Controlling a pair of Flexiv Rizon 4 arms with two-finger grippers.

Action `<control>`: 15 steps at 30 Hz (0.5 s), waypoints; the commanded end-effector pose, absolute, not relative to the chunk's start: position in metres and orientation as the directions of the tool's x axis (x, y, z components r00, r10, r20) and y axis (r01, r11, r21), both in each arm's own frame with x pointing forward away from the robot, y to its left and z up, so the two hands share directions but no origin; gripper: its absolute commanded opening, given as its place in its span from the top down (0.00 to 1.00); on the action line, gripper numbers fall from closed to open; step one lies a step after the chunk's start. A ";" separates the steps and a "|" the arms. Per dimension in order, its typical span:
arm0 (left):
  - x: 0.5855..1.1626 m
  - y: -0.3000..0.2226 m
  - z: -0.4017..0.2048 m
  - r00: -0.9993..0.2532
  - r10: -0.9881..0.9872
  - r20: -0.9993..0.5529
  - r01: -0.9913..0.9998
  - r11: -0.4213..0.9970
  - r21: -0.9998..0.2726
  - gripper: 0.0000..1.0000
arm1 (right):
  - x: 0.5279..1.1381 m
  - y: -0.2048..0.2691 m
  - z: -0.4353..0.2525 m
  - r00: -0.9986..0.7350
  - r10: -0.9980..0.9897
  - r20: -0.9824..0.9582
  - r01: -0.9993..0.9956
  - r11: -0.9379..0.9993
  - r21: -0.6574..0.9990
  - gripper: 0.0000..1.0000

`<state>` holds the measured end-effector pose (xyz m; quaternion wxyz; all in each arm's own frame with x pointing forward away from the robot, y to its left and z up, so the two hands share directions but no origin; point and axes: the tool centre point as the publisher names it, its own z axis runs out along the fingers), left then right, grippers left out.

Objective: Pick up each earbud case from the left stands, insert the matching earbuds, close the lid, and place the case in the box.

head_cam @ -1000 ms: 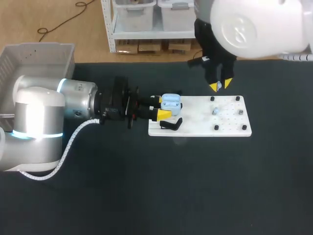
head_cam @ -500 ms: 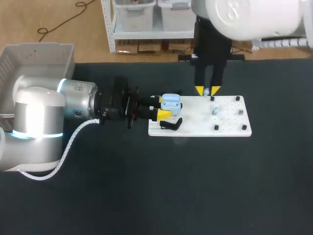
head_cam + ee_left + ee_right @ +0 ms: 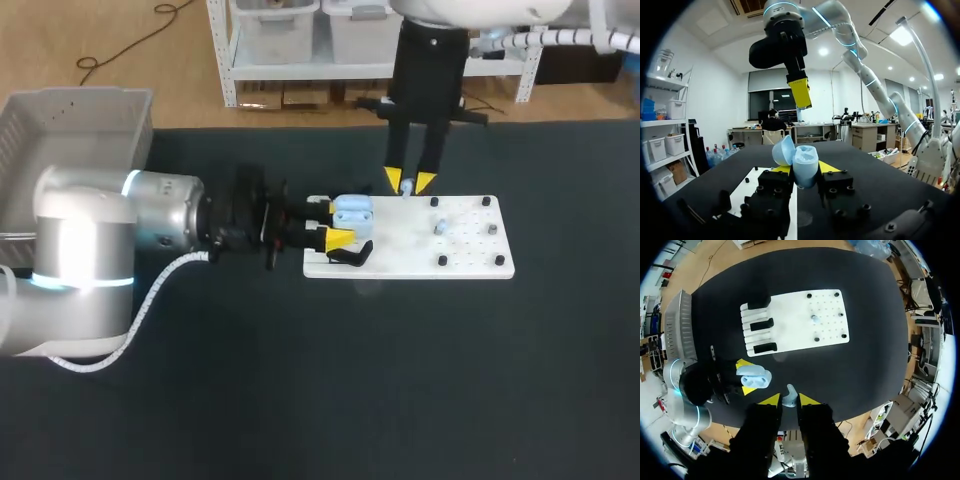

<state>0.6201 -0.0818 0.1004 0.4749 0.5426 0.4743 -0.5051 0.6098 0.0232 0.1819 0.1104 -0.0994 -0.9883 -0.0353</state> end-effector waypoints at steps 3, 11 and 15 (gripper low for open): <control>0.618 -0.085 0.099 0.042 0.033 -0.999 0.995 -0.091 0.039 1.00 | 0.608 0.023 0.182 -0.956 0.191 0.221 0.206 0.977 0.048 1.00; 0.618 -0.085 0.099 0.042 0.033 -0.999 0.995 -0.091 0.039 1.00 | 0.608 0.023 0.182 -0.956 0.191 0.221 0.206 0.977 0.048 1.00; 0.618 -0.085 0.098 0.038 0.039 -0.999 0.995 -0.092 0.035 1.00 | 0.604 0.030 0.183 -0.957 0.171 0.236 0.191 0.979 0.067 1.00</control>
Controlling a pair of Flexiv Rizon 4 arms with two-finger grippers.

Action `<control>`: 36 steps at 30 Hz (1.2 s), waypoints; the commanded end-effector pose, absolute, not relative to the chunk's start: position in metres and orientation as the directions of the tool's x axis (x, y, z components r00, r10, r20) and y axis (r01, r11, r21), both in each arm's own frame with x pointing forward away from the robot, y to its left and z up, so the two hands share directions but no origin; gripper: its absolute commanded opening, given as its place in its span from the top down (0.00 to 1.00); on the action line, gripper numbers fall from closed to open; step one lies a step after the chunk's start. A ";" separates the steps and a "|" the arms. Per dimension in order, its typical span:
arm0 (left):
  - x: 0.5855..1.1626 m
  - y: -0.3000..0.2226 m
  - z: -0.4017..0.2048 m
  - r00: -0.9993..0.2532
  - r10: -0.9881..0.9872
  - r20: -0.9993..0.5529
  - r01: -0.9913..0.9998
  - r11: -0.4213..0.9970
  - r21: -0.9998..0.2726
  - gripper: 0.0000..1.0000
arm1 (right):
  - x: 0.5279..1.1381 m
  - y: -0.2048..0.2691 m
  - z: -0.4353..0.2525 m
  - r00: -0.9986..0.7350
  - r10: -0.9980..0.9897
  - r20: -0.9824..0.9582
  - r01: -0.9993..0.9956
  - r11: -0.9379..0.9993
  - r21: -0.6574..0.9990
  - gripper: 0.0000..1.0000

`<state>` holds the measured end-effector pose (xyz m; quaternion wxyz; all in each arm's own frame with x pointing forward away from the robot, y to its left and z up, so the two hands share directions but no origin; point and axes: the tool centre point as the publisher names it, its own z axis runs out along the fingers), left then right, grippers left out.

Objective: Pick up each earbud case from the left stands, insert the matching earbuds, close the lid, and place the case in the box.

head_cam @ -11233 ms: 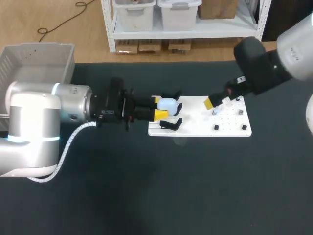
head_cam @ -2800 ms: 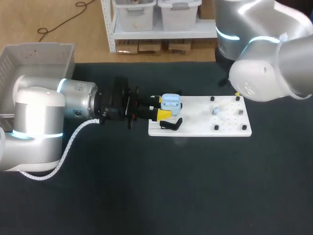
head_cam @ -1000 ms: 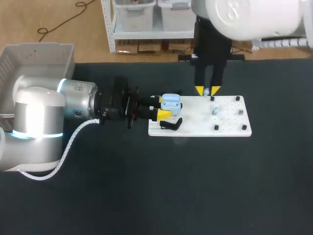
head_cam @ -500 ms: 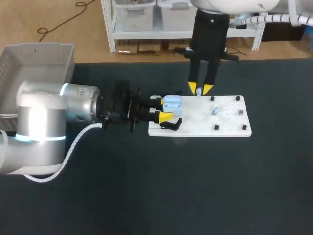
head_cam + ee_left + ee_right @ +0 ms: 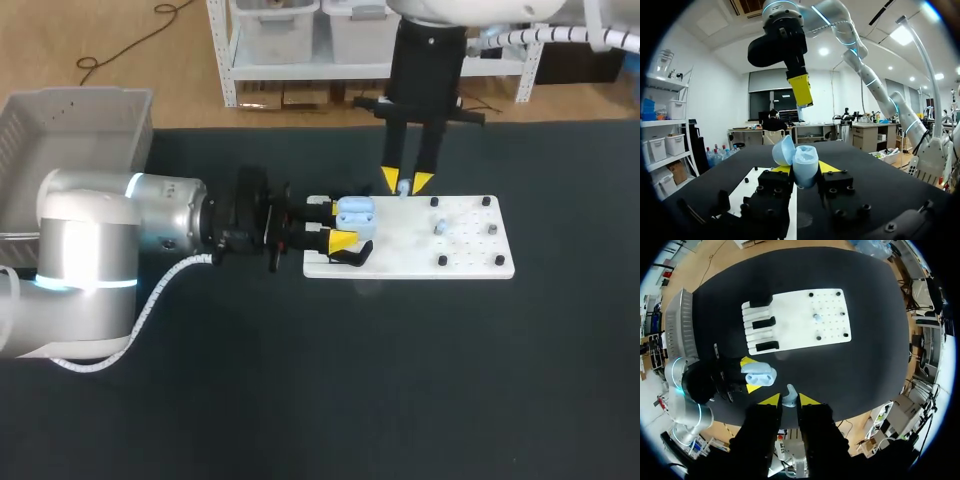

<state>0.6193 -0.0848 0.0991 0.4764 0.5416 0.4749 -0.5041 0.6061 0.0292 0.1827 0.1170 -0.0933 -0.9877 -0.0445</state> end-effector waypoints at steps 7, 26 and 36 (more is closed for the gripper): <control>0.619 -0.086 0.094 0.022 0.073 -0.997 0.995 -0.095 0.015 1.00 | 0.599 0.041 0.184 -0.958 0.168 0.231 0.177 0.984 0.021 1.00; 0.619 -0.085 0.094 0.013 0.082 -0.997 0.996 -0.092 0.005 1.00 | 0.593 0.063 0.176 -0.950 0.249 0.190 0.244 0.969 -0.045 1.00; 0.619 -0.085 0.094 0.013 0.083 -0.996 0.996 -0.092 0.005 1.00 | 0.594 0.070 0.169 -0.942 0.270 0.198 0.262 0.963 -0.068 1.00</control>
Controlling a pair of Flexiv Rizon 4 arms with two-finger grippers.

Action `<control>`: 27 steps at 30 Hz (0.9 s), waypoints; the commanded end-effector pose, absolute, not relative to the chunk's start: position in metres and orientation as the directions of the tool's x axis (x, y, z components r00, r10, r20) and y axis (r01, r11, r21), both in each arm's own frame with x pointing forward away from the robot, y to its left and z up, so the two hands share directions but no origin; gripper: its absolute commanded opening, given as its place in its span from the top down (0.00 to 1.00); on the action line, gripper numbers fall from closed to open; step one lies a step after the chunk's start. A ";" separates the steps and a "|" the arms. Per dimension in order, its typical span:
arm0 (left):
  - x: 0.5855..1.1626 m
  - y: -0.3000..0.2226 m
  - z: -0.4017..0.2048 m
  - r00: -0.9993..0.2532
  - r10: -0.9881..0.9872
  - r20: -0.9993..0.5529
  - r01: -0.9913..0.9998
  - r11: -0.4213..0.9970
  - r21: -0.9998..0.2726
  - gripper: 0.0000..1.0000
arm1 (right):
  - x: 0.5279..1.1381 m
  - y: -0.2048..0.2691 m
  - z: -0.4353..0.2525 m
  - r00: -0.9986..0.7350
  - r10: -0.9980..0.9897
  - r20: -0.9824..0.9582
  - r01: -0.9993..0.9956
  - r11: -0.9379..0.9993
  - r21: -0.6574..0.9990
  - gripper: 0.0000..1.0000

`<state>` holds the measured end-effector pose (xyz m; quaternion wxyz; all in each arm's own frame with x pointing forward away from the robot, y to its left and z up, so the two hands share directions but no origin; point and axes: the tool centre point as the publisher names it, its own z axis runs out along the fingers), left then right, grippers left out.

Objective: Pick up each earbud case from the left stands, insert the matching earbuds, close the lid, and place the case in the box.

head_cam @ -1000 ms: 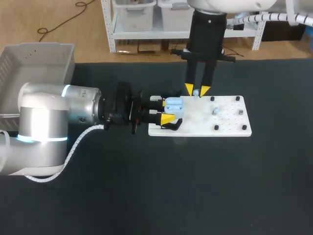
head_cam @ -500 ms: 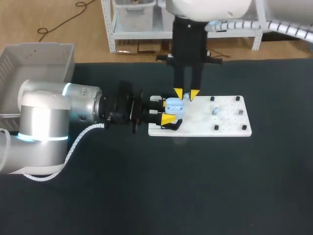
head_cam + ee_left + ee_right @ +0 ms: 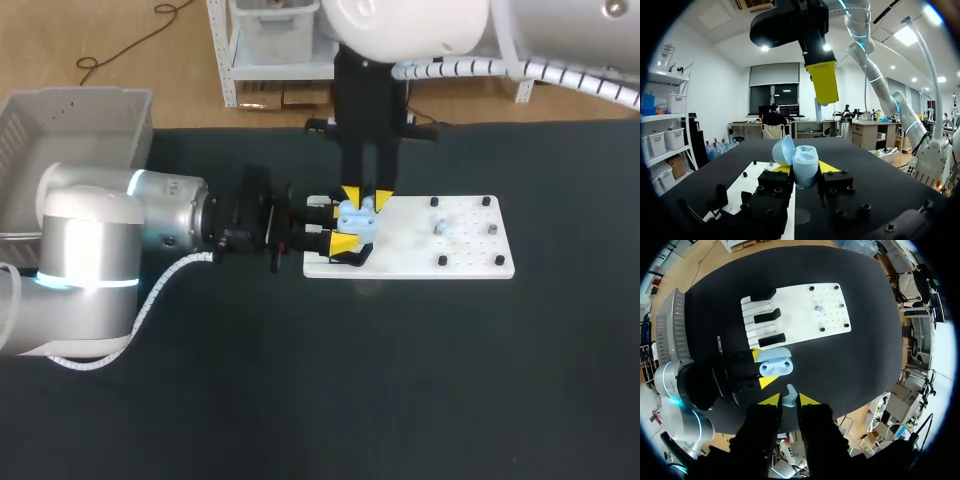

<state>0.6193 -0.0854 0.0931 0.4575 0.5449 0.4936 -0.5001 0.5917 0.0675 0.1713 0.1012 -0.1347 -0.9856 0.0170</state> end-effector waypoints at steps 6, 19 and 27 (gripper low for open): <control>0.619 -0.085 0.094 0.013 0.083 -0.996 0.996 -0.092 0.005 1.00 | 0.598 0.072 0.166 -0.941 0.268 0.205 0.259 0.963 -0.071 1.00; 0.619 -0.085 0.094 0.013 0.083 -0.996 0.996 -0.092 0.005 1.00 | 0.605 0.072 0.156 -0.936 0.270 0.227 0.257 0.963 -0.083 1.00; 0.619 -0.085 0.094 0.013 0.083 -0.996 0.996 -0.092 0.005 1.00 | 0.607 0.071 0.152 -0.933 0.271 0.238 0.257 0.962 -0.088 1.00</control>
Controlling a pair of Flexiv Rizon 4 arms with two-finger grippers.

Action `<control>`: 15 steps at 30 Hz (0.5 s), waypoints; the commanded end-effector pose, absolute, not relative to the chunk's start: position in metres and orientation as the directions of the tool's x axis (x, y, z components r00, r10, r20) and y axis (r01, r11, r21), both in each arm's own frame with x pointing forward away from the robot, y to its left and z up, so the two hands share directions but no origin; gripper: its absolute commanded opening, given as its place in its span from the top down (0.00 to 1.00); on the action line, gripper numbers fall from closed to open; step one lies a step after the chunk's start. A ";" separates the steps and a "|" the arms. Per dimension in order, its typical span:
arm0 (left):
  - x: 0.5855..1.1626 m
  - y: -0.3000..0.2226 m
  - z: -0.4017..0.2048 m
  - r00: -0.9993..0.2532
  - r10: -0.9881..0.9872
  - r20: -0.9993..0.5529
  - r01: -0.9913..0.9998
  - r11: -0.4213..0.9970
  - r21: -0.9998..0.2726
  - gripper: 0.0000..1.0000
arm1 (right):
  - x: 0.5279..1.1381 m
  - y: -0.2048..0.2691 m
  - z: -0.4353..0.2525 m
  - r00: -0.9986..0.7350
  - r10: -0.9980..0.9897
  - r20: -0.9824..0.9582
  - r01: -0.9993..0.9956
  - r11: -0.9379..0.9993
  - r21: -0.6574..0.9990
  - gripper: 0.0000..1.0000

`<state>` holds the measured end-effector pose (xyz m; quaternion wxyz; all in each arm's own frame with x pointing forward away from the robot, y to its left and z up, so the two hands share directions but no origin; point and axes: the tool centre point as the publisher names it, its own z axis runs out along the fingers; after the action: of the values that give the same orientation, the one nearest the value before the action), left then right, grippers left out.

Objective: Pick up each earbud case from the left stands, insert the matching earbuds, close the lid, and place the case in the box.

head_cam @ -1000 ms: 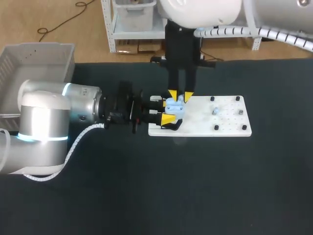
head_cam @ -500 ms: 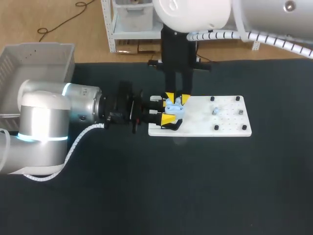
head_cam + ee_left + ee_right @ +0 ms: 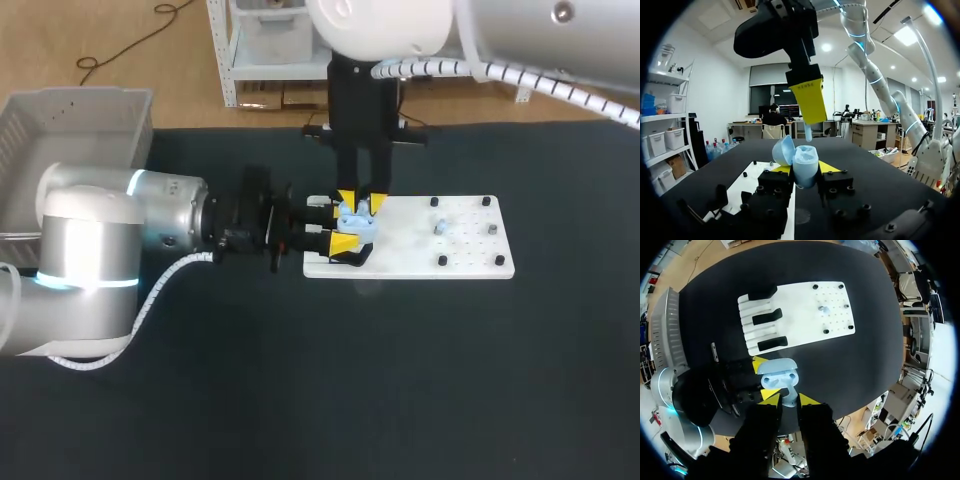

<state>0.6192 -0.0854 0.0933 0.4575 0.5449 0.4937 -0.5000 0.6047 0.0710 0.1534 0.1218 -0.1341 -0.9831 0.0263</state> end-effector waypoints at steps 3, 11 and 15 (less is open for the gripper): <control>0.619 -0.085 0.094 0.013 0.083 -0.996 0.996 -0.092 0.005 1.00 | 0.608 0.071 0.151 -0.931 0.273 0.242 0.258 0.962 -0.090 1.00; 0.619 -0.085 0.094 0.013 0.083 -0.996 0.996 -0.092 0.005 1.00 | 0.609 0.071 0.148 -0.927 0.278 0.253 0.263 0.960 -0.095 1.00; 0.619 -0.085 0.094 0.013 0.083 -0.996 0.996 -0.092 0.005 1.00 | 0.609 0.069 0.146 -0.924 0.283 0.256 0.266 0.959 -0.097 1.00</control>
<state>0.6192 -0.0853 0.0933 0.4575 0.5450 0.4938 -0.5000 0.6081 0.0701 0.1472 0.1339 -0.1392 -0.9807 0.0304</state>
